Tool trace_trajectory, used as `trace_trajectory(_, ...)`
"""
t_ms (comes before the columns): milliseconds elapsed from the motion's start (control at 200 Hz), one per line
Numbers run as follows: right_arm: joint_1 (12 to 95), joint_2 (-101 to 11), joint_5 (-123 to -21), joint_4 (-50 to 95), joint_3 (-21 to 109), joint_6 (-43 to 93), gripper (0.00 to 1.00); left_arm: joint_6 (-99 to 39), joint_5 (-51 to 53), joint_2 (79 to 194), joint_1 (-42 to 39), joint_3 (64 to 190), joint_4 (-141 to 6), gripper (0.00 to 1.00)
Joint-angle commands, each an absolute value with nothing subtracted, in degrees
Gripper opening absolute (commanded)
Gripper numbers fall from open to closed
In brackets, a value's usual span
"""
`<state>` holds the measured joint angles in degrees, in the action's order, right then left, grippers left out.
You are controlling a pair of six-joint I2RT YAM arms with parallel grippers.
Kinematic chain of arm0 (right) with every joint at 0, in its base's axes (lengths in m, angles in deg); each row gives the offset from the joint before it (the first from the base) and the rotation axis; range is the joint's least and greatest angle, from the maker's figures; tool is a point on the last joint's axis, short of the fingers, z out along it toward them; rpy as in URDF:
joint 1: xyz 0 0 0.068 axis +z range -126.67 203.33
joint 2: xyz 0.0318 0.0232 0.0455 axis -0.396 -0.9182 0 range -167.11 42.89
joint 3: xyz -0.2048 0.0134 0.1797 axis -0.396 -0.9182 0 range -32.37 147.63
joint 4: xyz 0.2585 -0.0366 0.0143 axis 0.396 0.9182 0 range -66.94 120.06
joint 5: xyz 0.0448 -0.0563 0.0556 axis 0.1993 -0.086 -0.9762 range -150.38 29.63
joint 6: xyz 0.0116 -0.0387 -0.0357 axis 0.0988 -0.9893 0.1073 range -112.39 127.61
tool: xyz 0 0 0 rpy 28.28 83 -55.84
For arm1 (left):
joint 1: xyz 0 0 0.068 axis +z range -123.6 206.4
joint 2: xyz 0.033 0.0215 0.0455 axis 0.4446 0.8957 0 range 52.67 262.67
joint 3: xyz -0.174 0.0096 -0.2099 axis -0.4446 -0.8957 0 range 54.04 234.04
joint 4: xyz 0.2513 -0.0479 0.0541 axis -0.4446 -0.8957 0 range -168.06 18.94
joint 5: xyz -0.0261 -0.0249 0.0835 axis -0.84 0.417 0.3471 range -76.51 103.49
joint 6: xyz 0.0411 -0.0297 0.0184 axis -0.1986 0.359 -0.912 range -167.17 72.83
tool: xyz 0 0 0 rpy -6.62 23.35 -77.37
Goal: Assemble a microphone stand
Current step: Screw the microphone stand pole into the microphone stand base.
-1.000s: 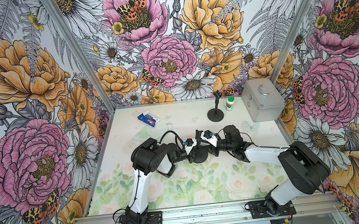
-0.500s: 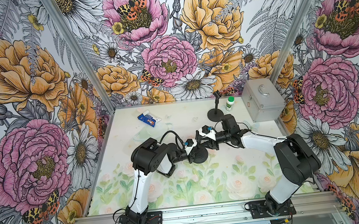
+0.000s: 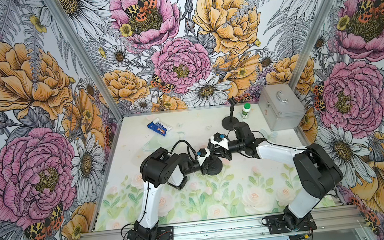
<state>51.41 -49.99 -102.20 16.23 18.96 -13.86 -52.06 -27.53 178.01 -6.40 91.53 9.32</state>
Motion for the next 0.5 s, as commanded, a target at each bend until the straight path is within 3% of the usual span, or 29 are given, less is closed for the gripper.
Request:
trace_trajectory(0,54.75,-48.84,-57.33,5.31,11.14,6.68,0.0,-53.51,-29.67,179.33,-7.34,91.65,9.84,0.2)
trace_trajectory(105,63.08,-46.76,-34.79,-4.78,2.19,13.79,0.0,-53.59,-29.4,179.32,-7.44,91.59,9.85,0.2)
trace_trajectory(180,67.05,-47.99,-32.3,-5.67,2.19,14.49,0.0,-53.67,-29.29,179.32,-7.44,91.48,9.81,0.2)
trace_trajectory(265,67.58,-50.44,-40.85,-4.56,4.16,13.35,0.0,-53.68,-29.29,179.32,-7.44,91.48,9.88,0.2)
trace_trajectory(350,67.42,-51.3,-51.94,-4.44,5.6,7.32,0.18,-53.78,-29.18,179.28,-7.48,91.35,9.81,0.2)
trace_trajectory(495,64.09,-47.45,-73.8,-0.39,6.08,-7.06,0.36,-53.93,-29.21,179.07,-7.53,91.19,9.82,0.2)
